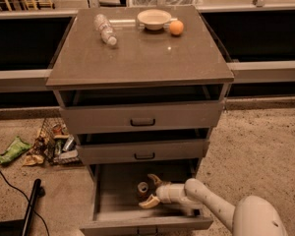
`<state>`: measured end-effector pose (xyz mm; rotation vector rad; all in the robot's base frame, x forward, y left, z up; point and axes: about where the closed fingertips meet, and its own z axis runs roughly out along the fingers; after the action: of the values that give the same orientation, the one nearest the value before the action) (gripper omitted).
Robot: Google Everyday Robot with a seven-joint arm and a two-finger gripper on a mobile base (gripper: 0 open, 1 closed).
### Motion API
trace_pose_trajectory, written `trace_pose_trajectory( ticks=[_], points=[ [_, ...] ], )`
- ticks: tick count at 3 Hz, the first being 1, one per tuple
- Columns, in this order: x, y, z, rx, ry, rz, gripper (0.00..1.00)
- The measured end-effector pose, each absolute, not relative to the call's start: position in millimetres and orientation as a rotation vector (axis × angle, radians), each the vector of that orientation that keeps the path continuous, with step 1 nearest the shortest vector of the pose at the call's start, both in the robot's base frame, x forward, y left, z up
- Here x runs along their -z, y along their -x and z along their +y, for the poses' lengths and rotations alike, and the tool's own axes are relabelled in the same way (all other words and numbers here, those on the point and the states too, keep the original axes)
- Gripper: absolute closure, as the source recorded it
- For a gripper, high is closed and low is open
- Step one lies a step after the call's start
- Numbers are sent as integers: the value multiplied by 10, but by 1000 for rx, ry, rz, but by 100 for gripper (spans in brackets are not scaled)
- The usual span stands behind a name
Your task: Place orange can into bottom drawer
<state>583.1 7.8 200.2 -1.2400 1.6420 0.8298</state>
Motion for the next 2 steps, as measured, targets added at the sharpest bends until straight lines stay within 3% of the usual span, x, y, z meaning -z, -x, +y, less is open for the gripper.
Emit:
trace_pose_trajectory(
  ticks=[2],
  points=[
    [-2319, -5609, -339, -942, 1267, 1598, 0]
  ],
)
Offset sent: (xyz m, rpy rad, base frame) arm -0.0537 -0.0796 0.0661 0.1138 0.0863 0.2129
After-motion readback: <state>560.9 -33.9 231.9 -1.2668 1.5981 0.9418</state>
